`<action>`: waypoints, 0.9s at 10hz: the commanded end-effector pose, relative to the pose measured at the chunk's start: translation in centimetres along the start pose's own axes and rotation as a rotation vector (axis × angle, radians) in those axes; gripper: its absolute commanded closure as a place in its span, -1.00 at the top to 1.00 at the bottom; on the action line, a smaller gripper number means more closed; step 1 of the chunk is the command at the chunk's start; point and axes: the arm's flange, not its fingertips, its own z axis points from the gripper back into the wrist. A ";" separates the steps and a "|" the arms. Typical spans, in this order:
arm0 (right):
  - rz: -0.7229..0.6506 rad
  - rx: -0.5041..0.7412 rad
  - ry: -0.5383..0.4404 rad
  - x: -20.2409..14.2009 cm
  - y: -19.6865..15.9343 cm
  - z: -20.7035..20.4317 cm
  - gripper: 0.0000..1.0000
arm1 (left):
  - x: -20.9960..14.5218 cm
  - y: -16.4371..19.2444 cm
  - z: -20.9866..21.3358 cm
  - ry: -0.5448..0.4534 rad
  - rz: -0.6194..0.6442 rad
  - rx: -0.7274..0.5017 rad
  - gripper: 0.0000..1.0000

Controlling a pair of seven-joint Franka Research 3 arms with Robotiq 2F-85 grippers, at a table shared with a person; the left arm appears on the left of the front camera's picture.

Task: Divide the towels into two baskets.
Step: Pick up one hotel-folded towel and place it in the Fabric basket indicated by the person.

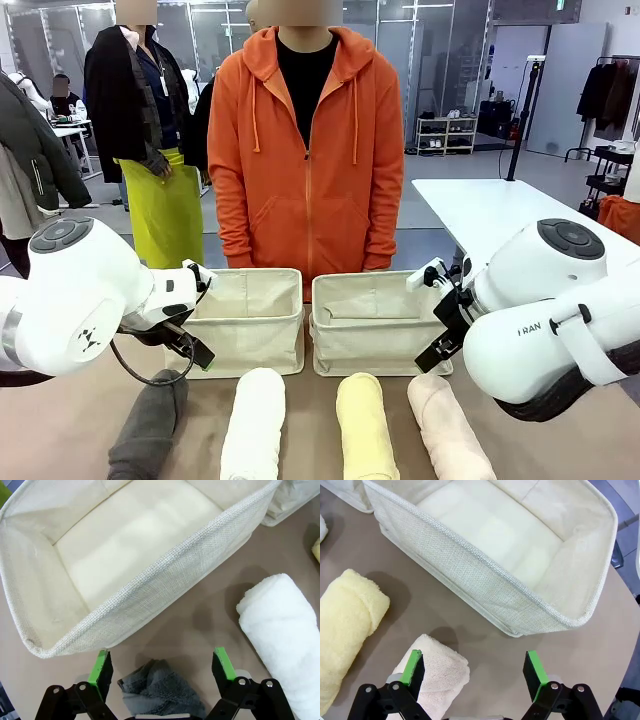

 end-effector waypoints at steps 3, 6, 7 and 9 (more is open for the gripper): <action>0.000 0.000 0.000 0.0 0.0 0.0 1.00 | 0.0 0.0 0.0 0.000 0.001 0.000 1.00; -0.025 0.005 -0.044 1.6 -1.1 3.0 1.00 | 0.8 1.1 2.6 0.013 0.056 0.022 1.00; -0.041 0.008 -0.026 1.9 -1.6 4.0 1.00 | 0.9 1.4 4.0 0.013 0.062 -0.020 1.00; -0.098 0.099 -0.007 2.0 -2.4 6.1 1.00 | 0.3 1.8 7.0 0.024 0.068 -0.153 1.00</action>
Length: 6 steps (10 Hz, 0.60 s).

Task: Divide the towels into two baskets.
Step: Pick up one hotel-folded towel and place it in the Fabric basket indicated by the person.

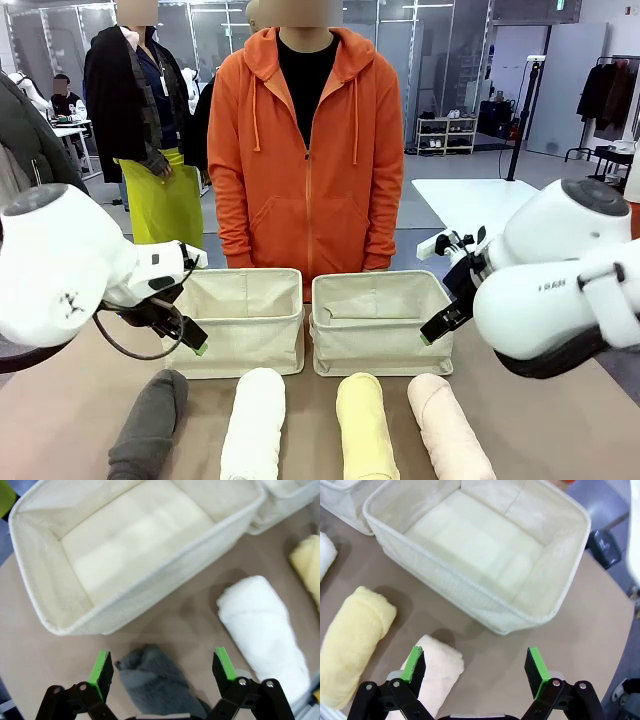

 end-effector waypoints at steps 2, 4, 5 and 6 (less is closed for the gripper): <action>-0.068 0.187 0.039 -0.8 -1.1 3.8 1.00 | -1.8 1.6 4.9 0.006 0.029 -0.247 1.00; -0.177 0.453 0.043 -2.7 -3.7 6.4 1.00 | -3.6 4.4 7.1 -0.051 0.065 -0.444 1.00; -0.249 0.568 0.023 -3.9 -5.6 7.4 1.00 | -4.9 6.0 7.8 -0.057 0.089 -0.568 1.00; -0.312 0.672 -0.038 -5.3 -7.6 8.4 1.00 | -6.3 7.8 8.4 -0.105 0.137 -0.648 1.00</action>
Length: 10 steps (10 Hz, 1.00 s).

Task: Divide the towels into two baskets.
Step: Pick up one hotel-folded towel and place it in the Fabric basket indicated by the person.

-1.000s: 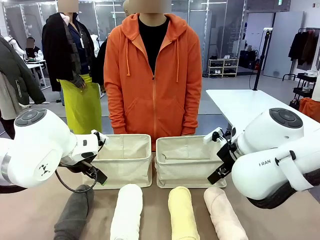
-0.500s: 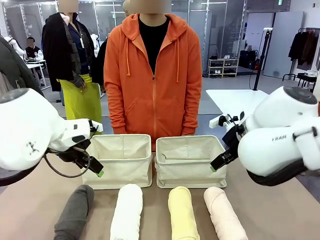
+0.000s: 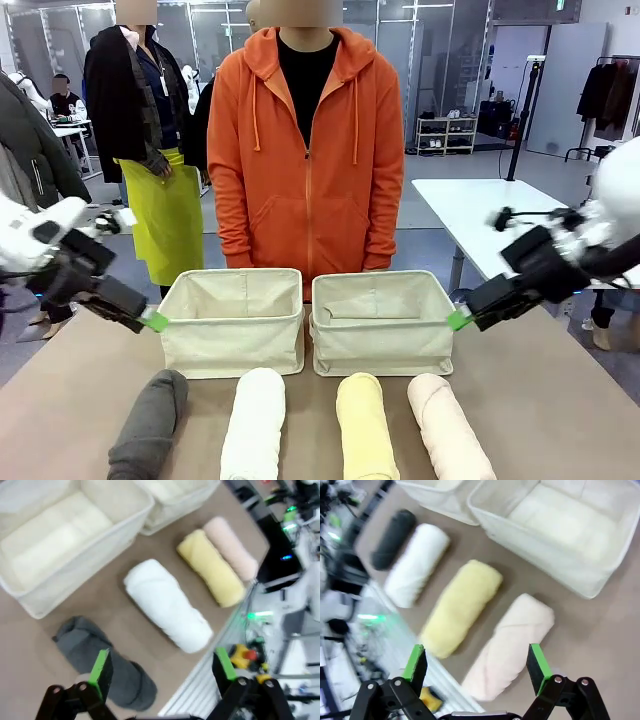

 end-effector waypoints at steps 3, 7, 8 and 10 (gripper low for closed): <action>-0.293 0.251 -0.232 -4.8 -9.4 9.8 1.00 | -6.4 6.1 8.6 -0.222 0.232 -0.219 1.00; -0.511 0.191 -0.482 -13.3 -15.7 19.7 1.00 | -14.6 9.4 17.6 -0.511 0.414 -0.137 1.00; -0.552 0.173 -0.526 -15.1 -16.6 21.5 1.00 | -15.6 9.5 18.5 -0.538 0.430 -0.120 1.00; -0.557 0.151 -0.549 -16.2 -16.9 22.7 1.00 | -16.0 9.8 19.1 -0.577 0.481 -0.068 1.00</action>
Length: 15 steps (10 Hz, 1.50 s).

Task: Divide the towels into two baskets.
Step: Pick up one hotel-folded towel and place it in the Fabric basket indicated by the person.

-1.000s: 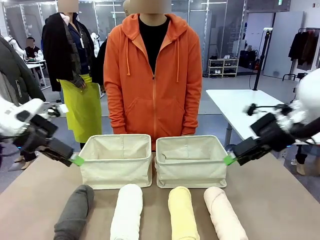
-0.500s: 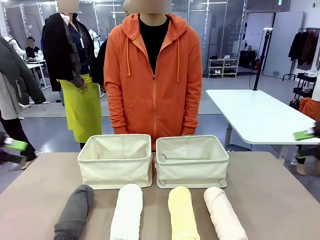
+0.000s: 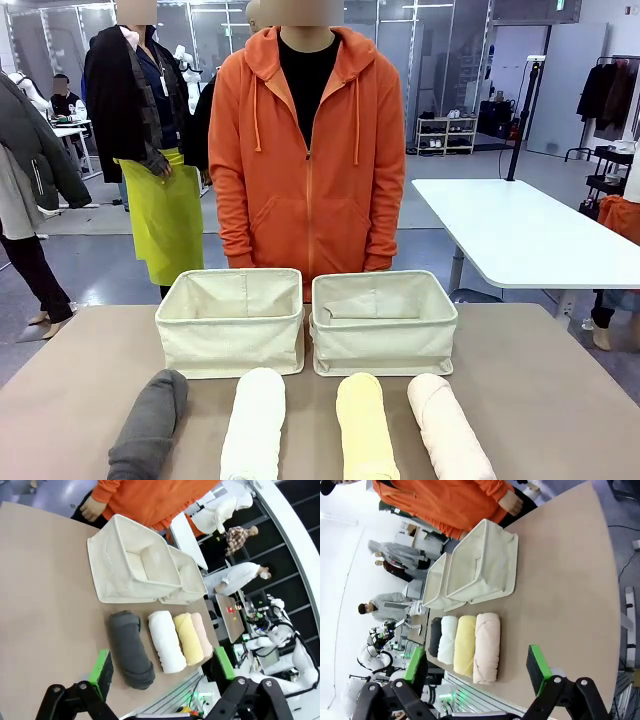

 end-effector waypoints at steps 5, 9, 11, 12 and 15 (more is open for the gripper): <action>0.006 0.004 0.022 0.1 0.4 -1.0 1.00 | -0.1 -0.1 -0.3 0.021 -0.013 -0.011 1.00; 0.006 0.004 0.022 0.1 0.4 -1.0 1.00 | -0.1 -0.1 -0.3 0.021 -0.013 -0.011 1.00; 0.006 0.004 0.022 0.1 0.4 -1.0 1.00 | -0.1 -0.1 -0.3 0.021 -0.013 -0.011 1.00; 0.006 0.004 0.022 0.1 0.4 -1.0 1.00 | -0.1 -0.1 -0.3 0.021 -0.013 -0.011 1.00; 0.006 0.004 0.022 0.1 0.4 -1.0 1.00 | -0.1 -0.1 -0.3 0.021 -0.013 -0.011 1.00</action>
